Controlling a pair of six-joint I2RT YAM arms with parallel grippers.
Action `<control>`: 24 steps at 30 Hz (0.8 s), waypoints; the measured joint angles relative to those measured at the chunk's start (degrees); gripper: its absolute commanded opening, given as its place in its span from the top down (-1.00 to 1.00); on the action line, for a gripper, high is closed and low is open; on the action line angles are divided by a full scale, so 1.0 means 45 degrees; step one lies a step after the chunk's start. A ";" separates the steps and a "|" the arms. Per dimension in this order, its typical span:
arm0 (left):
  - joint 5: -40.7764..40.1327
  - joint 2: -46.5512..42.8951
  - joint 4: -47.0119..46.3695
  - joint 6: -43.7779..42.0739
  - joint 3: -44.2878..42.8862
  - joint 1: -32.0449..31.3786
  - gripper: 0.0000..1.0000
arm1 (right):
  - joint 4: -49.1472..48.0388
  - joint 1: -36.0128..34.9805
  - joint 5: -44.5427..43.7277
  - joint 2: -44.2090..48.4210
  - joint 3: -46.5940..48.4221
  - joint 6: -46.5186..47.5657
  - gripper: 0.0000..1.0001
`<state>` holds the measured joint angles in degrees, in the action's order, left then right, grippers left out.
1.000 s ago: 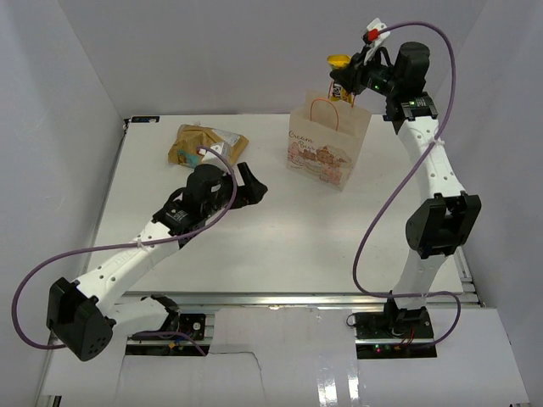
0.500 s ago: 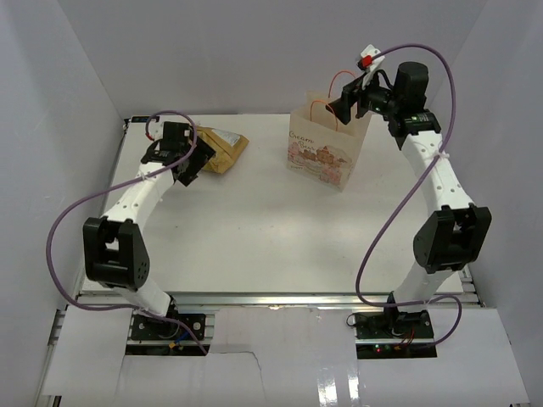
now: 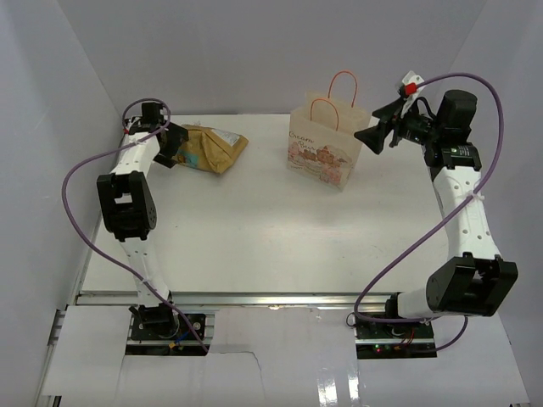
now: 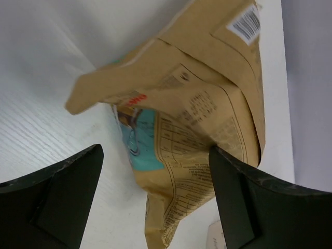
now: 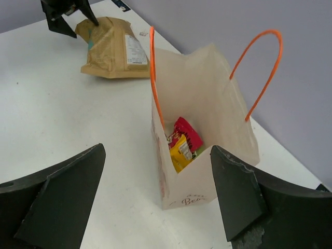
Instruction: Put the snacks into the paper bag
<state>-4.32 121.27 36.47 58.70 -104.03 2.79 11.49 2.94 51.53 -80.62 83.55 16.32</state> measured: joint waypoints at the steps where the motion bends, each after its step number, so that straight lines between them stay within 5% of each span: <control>1: 0.0194 0.0024 0.0053 0.0189 0.0000 0.0257 -0.86 | 0.0063 0.0112 0.0063 0.0146 -0.0267 0.0044 -0.76; 14: 0.1452 -0.0214 -0.1103 0.3750 0.1530 0.1423 -0.86 | 0.0835 0.0491 0.0976 0.0661 -0.2098 0.0491 -0.76; 24: 0.2453 0.1355 -0.1885 0.4629 0.0408 0.1773 -0.82 | 0.1433 0.0491 0.1457 0.1219 -0.2341 0.1049 -0.76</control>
<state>6.72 127.37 27.99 79.53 -102.19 10.76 17.93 5.15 58.08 -75.13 73.01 21.04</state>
